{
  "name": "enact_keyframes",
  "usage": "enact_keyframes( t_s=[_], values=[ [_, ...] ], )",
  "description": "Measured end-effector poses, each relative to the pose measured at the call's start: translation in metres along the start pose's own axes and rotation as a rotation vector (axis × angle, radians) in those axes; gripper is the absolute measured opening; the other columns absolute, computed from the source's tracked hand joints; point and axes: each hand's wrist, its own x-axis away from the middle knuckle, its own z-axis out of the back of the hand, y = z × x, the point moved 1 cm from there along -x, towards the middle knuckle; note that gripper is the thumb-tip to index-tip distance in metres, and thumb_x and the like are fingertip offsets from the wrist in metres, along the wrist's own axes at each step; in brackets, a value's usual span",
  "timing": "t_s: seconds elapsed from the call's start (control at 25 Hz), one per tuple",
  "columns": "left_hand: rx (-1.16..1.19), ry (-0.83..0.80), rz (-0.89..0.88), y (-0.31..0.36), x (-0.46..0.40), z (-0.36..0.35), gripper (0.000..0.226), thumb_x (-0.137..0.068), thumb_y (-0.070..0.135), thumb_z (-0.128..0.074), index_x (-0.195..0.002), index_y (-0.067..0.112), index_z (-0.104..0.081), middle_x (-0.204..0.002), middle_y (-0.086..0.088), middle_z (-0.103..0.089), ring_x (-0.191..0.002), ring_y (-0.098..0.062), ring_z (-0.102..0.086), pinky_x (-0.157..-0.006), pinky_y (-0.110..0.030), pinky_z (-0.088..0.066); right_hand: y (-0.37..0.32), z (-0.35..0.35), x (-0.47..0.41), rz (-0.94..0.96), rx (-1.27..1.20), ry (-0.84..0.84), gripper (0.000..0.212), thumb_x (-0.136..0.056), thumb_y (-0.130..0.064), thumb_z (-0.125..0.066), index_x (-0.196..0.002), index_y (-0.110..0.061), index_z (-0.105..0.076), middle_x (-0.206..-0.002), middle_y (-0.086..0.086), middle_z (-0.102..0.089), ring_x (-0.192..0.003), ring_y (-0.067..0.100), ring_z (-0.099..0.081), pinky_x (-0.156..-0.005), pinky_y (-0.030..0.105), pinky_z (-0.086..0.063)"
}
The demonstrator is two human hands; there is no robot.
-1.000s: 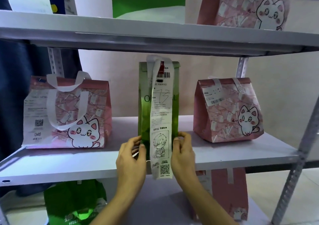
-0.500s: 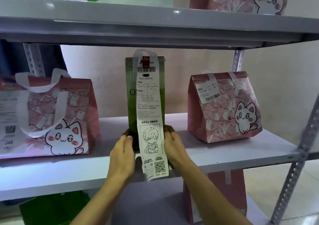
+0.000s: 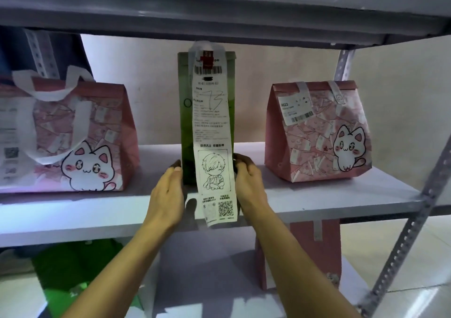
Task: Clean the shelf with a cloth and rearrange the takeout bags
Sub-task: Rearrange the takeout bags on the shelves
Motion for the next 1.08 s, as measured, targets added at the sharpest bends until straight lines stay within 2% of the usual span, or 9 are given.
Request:
enact_keyframes(
  t_s=[0.08,0.2,0.28,0.36,0.44,0.56,0.8,1.0,1.08],
  values=[
    [-0.042,0.048,-0.072,0.003,0.012,0.004,0.030,-0.104,0.038,-0.033,-0.100,0.032,-0.062,-0.104,0.014,-0.066,-0.101,-0.010,-0.061,-0.077,-0.023,-0.049,-0.003,0.001,0.006,0.035,0.004,0.032,0.027,-0.105,-0.023,-0.038,-0.103,-0.030,-0.065,-0.099,-0.007,-0.076,-0.093,0.013,-0.072,-0.083,0.038,-0.058],
    [-0.116,0.043,-0.235,-0.006,0.040,0.012,0.032,-0.106,0.030,-0.036,-0.131,0.027,-0.055,-0.120,0.017,-0.058,-0.108,0.015,-0.053,-0.087,-0.005,-0.040,-0.004,0.002,0.019,0.059,-0.007,0.119,0.027,-0.107,-0.028,-0.038,-0.111,-0.023,-0.065,-0.109,-0.003,-0.074,-0.103,0.017,-0.069,-0.092,0.044,-0.054],
    [-0.227,0.007,-0.294,-0.018,0.059,0.016,0.033,-0.105,0.027,-0.039,-0.135,0.022,-0.052,-0.127,0.010,-0.058,-0.114,0.007,-0.054,-0.097,-0.016,-0.043,-0.002,0.002,0.030,0.112,0.045,0.160,0.029,-0.108,-0.030,-0.037,-0.119,-0.022,-0.063,-0.114,-0.005,-0.071,-0.109,0.017,-0.067,-0.096,0.046,-0.054],
    [-0.335,-0.019,-0.349,-0.027,0.075,0.020,0.034,-0.103,0.022,-0.046,-0.136,0.020,-0.053,-0.131,0.005,-0.057,-0.121,-0.007,-0.052,-0.104,-0.033,-0.043,0.001,0.003,0.050,0.210,0.136,0.159,0.028,-0.107,-0.031,-0.038,-0.122,-0.027,-0.061,-0.109,-0.015,-0.071,-0.101,0.005,-0.067,-0.086,0.035,-0.059],
    [-0.379,-0.044,-0.382,-0.032,0.087,0.023,0.034,-0.100,0.017,-0.051,-0.133,0.018,-0.055,-0.137,0.003,-0.055,-0.134,-0.010,-0.042,-0.113,-0.035,-0.036,0.008,0.004,0.072,0.282,0.171,0.135,0.026,-0.106,-0.027,-0.041,-0.123,-0.026,-0.061,-0.107,-0.020,-0.070,-0.096,-0.004,-0.066,-0.073,0.015,-0.055],
    [-0.398,-0.043,-0.415,-0.039,0.105,0.030,0.034,-0.097,0.018,-0.049,-0.130,0.018,-0.057,-0.141,0.003,-0.054,-0.143,-0.011,-0.033,-0.118,-0.033,-0.029,0.022,0.003,0.102,0.356,0.241,0.095,0.025,-0.105,-0.016,-0.046,-0.127,-0.018,-0.060,-0.119,-0.008,-0.069,-0.103,-0.004,-0.064,-0.074,0.002,-0.047],
    [-0.426,-0.044,-0.338,-0.068,0.141,0.043,0.037,-0.094,0.027,-0.044,-0.129,0.024,-0.056,-0.140,0.009,-0.051,-0.134,-0.007,-0.038,-0.114,-0.029,-0.031,0.047,-0.003,0.147,0.531,0.308,0.158,0.025,-0.098,-0.004,-0.052,-0.118,-0.012,-0.065,-0.114,0.001,-0.069,-0.105,0.011,-0.063,-0.088,0.010,-0.047],
    [-0.411,-0.050,-0.260,-0.098,0.164,0.054,0.034,-0.094,0.027,-0.044,-0.126,0.027,-0.057,-0.132,0.012,-0.053,-0.127,-0.007,-0.042,-0.108,-0.028,-0.036,0.102,-0.014,0.177,0.421,0.347,0.063,0.024,-0.099,-0.002,-0.053,-0.113,-0.015,-0.067,-0.110,-0.001,-0.069,-0.104,0.012,-0.064,-0.087,0.009,-0.047],
    [-0.404,-0.062,-0.225,-0.112,0.173,0.055,0.032,-0.094,0.027,-0.044,-0.123,0.028,-0.057,-0.128,0.014,-0.053,-0.124,-0.004,-0.043,-0.105,-0.027,-0.037,0.127,-0.014,0.187,0.338,0.386,0.001,0.024,-0.098,-0.003,-0.054,-0.112,-0.015,-0.068,-0.109,-0.003,-0.069,-0.105,0.009,-0.064,-0.094,0.021,-0.051]
  ],
)
